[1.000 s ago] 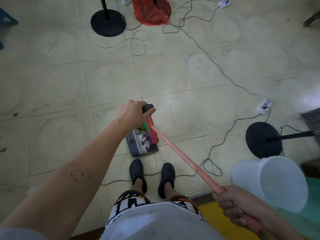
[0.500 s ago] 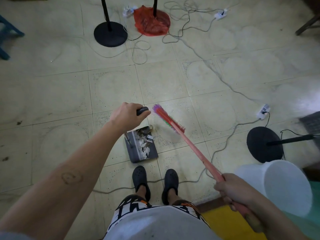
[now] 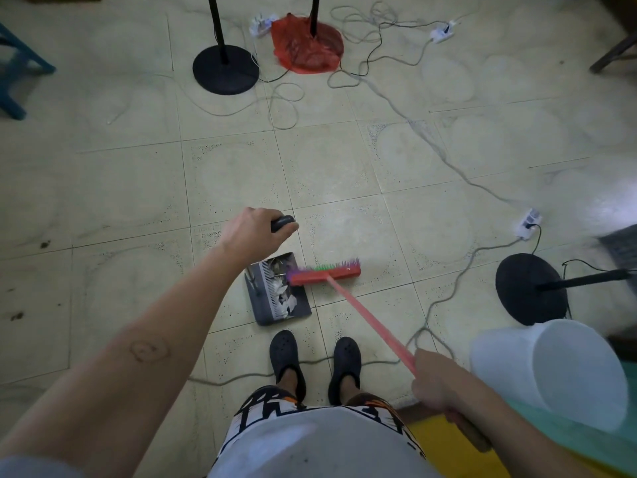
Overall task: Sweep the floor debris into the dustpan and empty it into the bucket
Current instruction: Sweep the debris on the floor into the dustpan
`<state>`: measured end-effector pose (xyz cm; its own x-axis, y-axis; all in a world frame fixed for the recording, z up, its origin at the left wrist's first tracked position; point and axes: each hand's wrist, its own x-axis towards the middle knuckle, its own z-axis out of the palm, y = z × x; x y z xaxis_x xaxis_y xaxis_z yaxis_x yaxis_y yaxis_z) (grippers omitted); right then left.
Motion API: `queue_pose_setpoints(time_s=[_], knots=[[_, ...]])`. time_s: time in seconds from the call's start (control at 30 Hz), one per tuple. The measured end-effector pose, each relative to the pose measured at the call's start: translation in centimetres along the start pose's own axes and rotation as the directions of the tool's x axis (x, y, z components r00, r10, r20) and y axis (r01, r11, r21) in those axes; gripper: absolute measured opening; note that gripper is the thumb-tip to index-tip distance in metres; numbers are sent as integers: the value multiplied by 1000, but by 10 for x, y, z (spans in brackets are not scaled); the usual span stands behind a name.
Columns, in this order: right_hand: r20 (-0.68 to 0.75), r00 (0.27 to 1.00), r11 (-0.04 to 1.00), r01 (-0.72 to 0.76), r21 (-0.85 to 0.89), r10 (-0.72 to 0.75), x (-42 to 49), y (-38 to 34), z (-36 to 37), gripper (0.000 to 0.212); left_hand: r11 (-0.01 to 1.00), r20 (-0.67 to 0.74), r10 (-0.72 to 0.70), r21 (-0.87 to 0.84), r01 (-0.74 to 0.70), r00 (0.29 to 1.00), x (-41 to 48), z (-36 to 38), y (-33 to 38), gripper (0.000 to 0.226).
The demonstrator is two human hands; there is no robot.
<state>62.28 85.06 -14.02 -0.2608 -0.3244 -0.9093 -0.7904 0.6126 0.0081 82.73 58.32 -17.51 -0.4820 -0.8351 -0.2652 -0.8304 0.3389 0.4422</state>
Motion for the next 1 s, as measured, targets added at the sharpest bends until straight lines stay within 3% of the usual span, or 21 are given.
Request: queue_pose_setpoints(time_s=[0.23,0.5,0.77,1.0], knots=[[62,996,997,-66,41,64,-23,18,7,10,999,51,3,46,-5,999,2,-10,-16,40],[-36,997,985,-63,158,69,-36,44,-12,1,997,181,-67,58,57,981,7,-17,-21,52],[-116,990,947,-36,319,77,-13,26,-28,4,957,25,-210,209,200,977,-6,-59,-44,62],[-92,991,883,-41,467,94,16,10,-36,15,923,-185,-256,244,297,949,-30,-86,-61,59]])
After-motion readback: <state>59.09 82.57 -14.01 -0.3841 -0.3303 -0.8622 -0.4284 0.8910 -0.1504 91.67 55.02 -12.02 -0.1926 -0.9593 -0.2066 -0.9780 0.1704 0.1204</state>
